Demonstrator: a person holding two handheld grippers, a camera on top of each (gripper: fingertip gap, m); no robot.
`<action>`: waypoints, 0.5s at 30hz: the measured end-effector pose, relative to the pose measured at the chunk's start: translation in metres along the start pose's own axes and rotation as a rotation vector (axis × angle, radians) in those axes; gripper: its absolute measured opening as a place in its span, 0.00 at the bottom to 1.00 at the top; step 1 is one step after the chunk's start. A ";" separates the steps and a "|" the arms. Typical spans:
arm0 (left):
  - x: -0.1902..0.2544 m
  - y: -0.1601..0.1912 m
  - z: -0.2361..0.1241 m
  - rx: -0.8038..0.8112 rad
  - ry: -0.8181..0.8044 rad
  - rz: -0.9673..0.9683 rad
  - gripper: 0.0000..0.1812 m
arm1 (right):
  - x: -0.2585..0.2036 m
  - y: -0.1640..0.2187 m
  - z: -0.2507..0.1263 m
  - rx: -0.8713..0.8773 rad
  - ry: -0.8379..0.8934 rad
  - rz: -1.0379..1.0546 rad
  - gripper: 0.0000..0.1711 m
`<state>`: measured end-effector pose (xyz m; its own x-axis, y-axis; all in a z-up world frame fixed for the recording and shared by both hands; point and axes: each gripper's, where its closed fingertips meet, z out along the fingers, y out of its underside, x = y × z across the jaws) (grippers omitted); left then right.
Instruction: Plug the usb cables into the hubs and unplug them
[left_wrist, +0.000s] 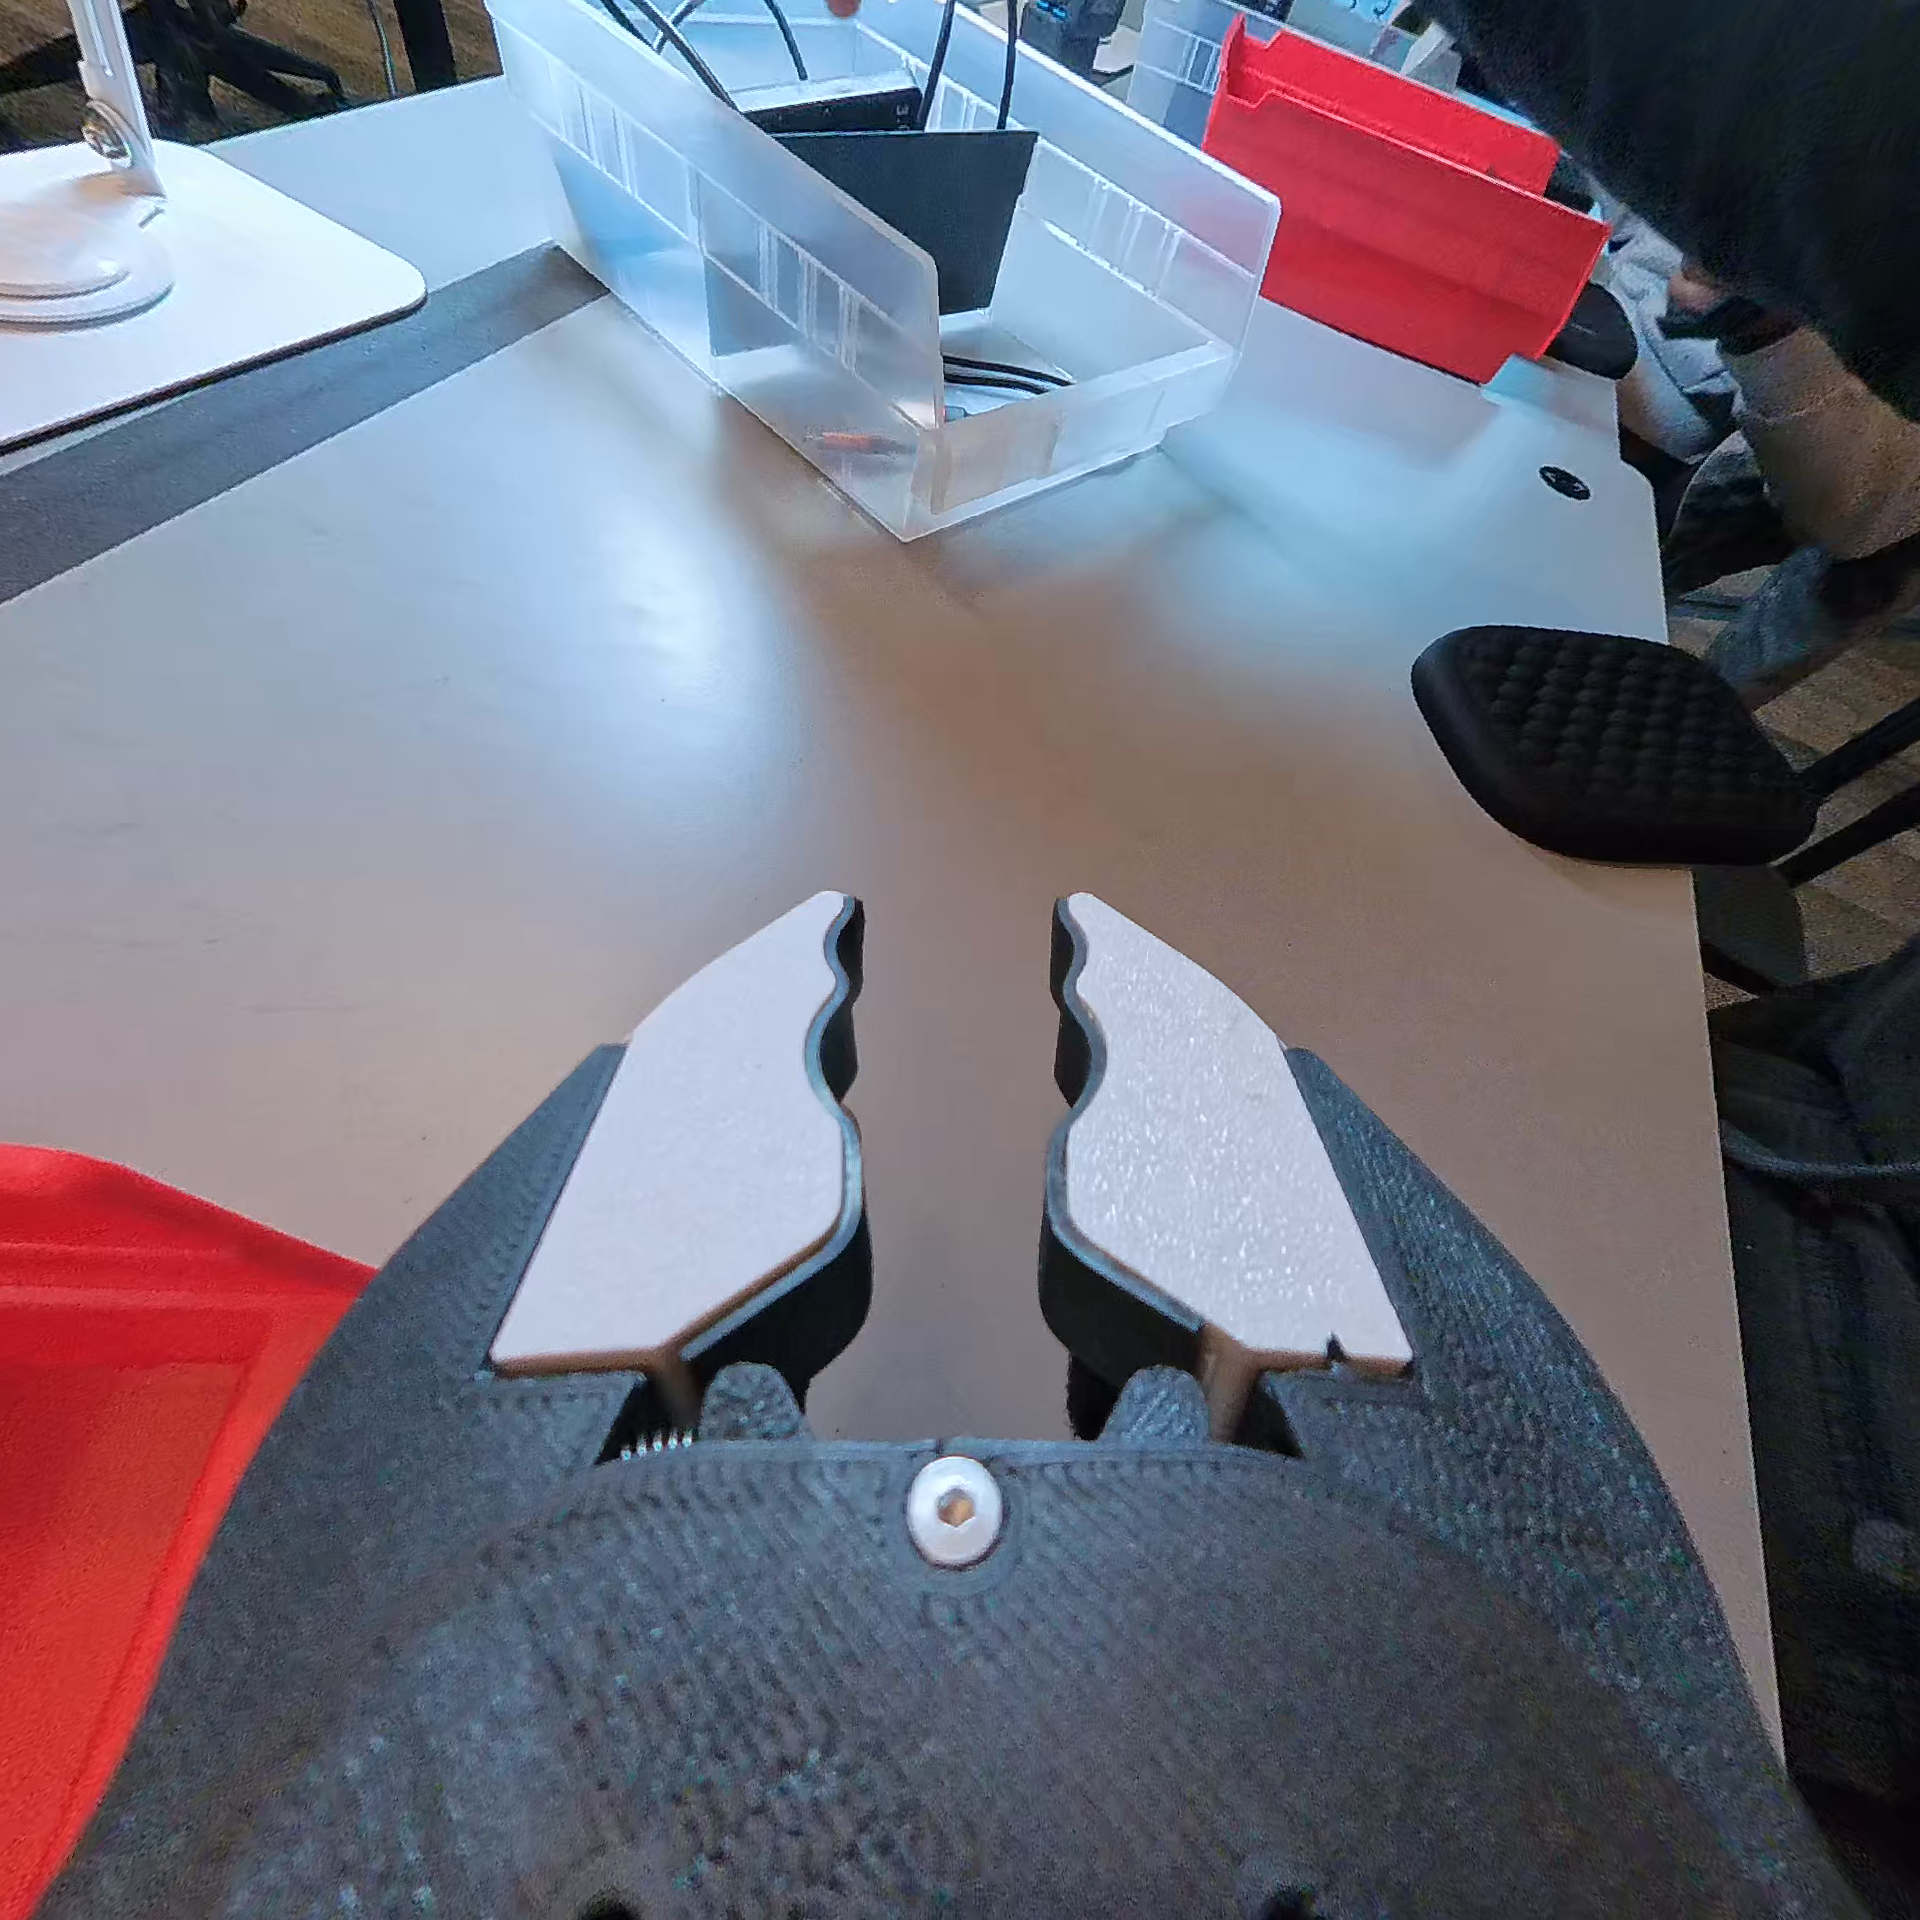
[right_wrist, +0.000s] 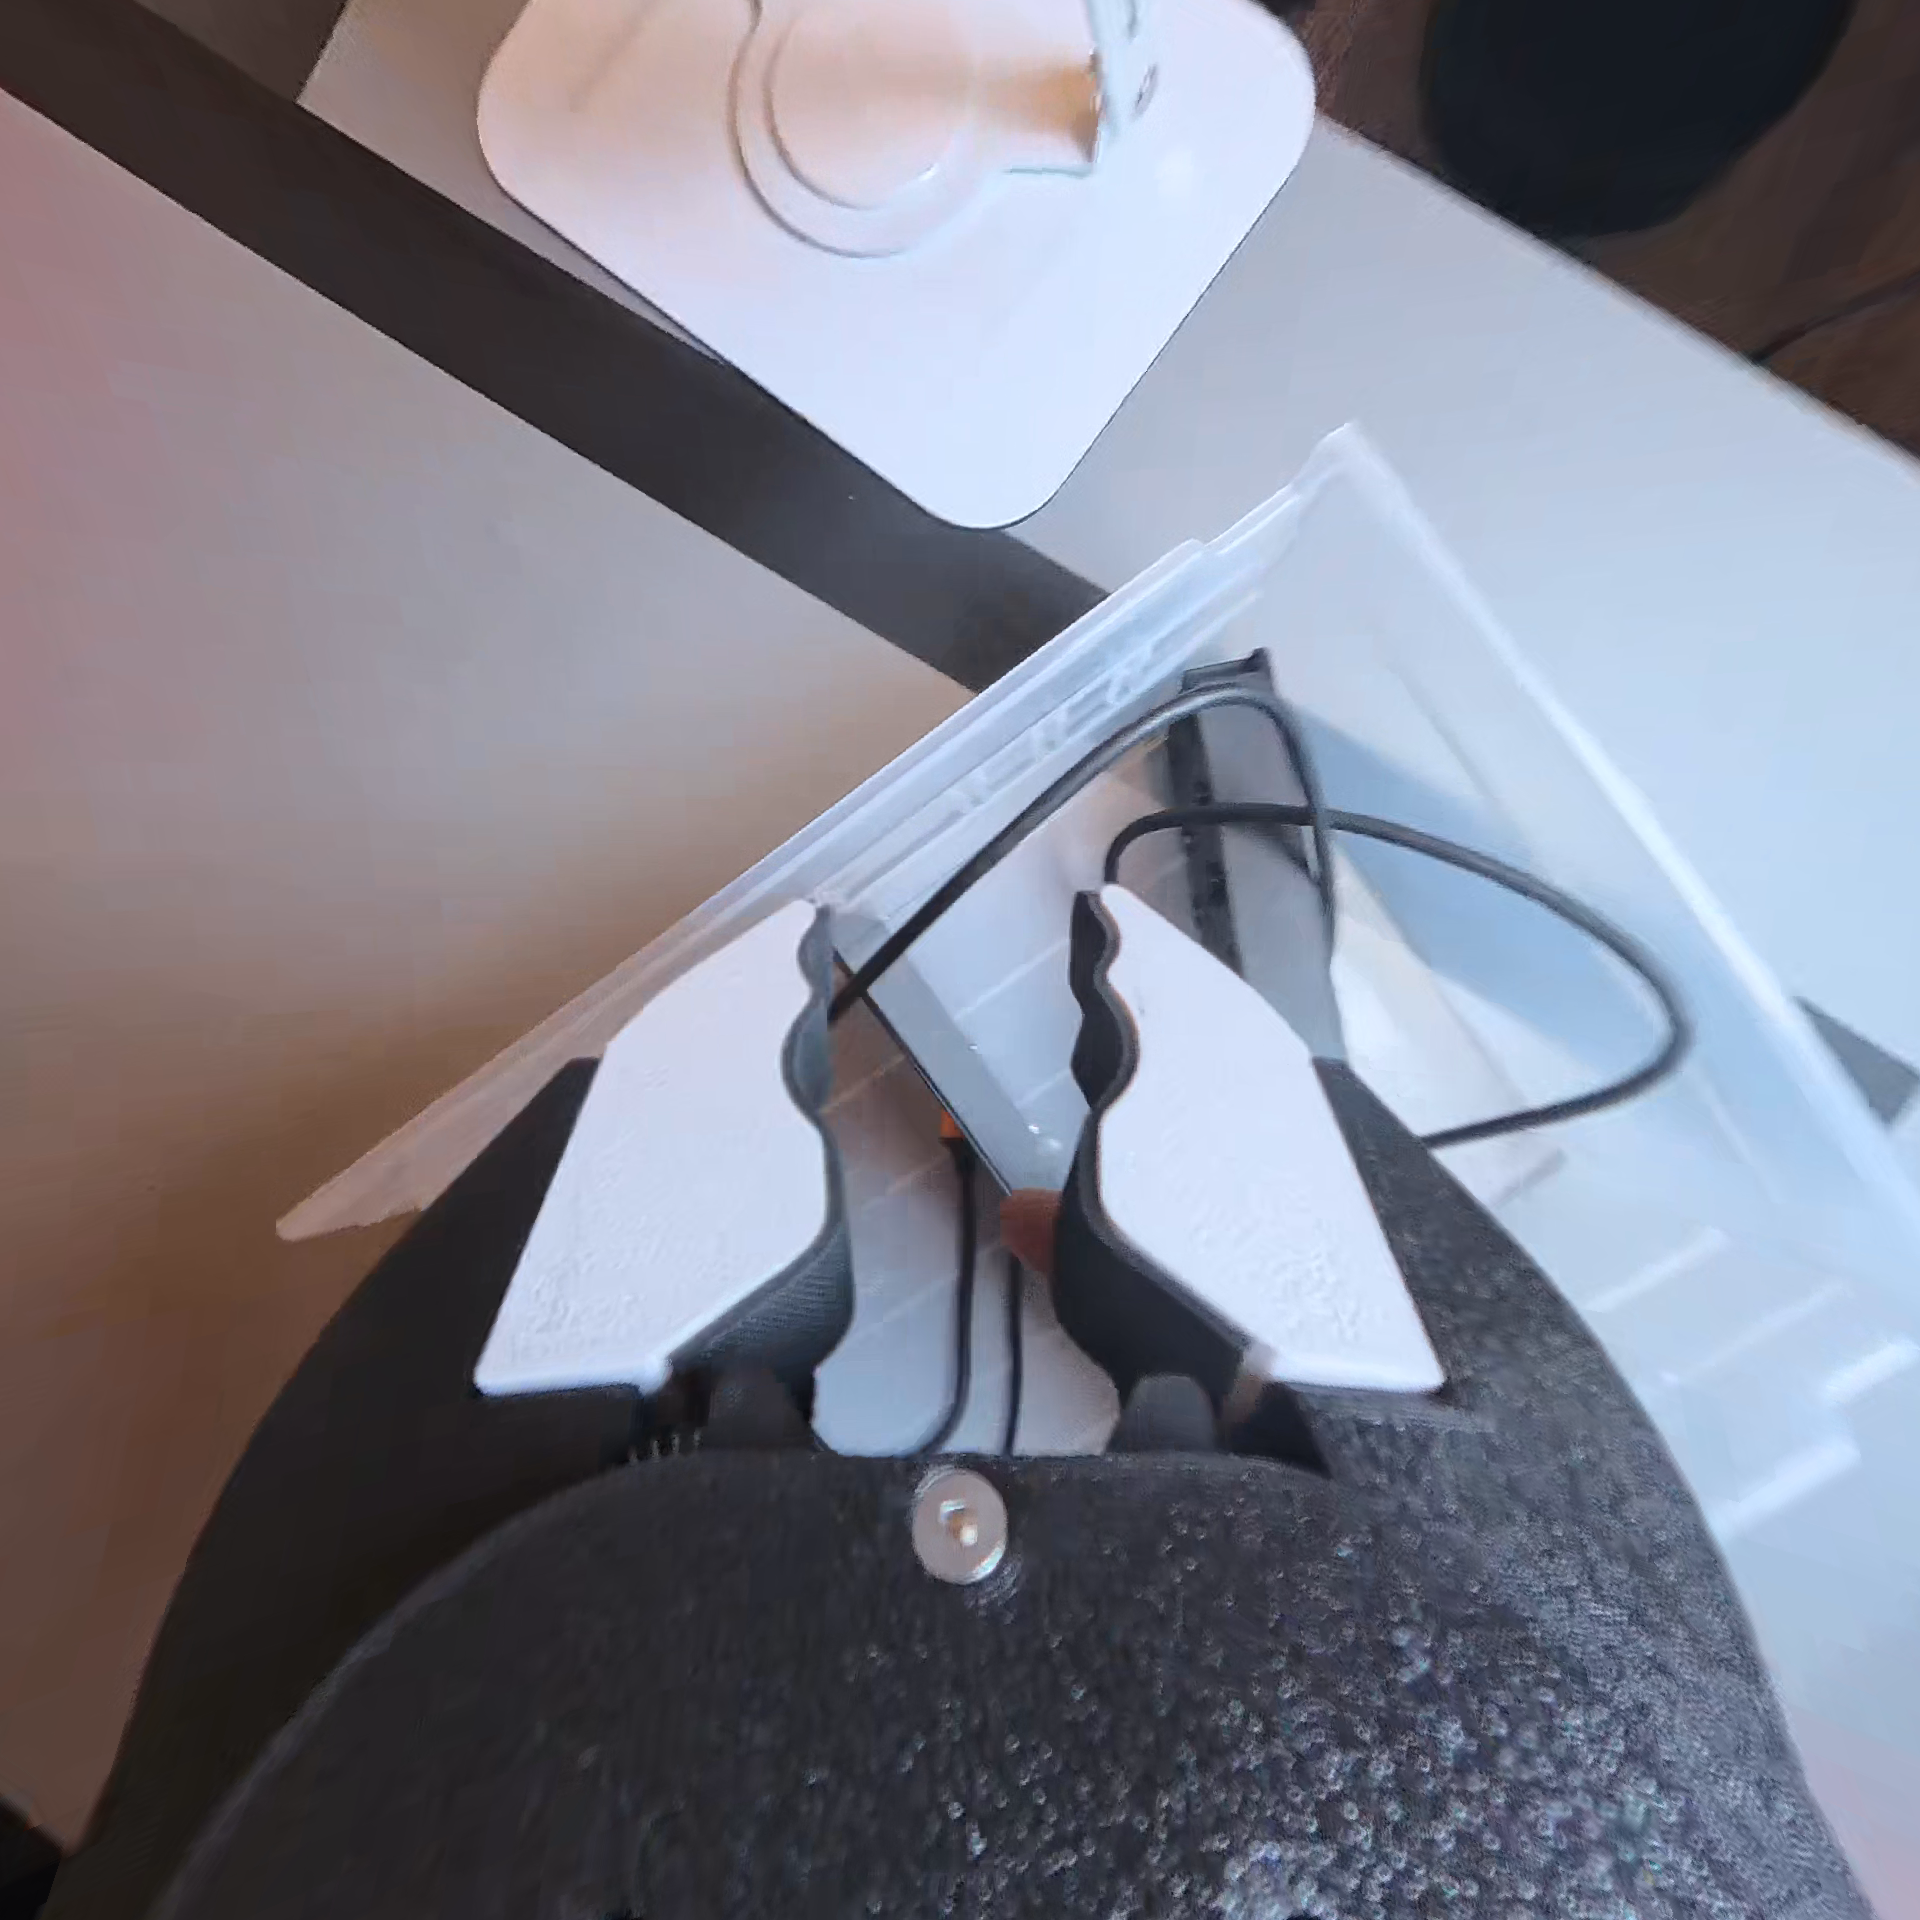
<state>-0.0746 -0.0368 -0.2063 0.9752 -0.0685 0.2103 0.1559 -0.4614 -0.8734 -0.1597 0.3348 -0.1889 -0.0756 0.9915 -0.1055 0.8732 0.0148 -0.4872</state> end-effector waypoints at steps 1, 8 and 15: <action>0.000 0.000 0.000 0.001 0.000 0.000 0.19 | -0.002 0.004 0.010 -0.011 -0.011 0.012 0.26; 0.000 -0.002 -0.001 0.011 0.000 -0.007 0.19 | 0.024 -0.002 -0.007 -0.001 0.149 -0.153 0.04; -0.001 0.002 0.002 -0.010 -0.004 -0.003 0.19 | 0.069 -0.017 -0.047 -0.042 0.518 -0.697 0.04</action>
<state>-0.0749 -0.0362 -0.2093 0.9753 -0.0638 0.2114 0.1574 -0.4707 -0.8681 -0.1571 0.4092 -0.1471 -0.3802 0.6879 0.6182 0.7271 0.6354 -0.2599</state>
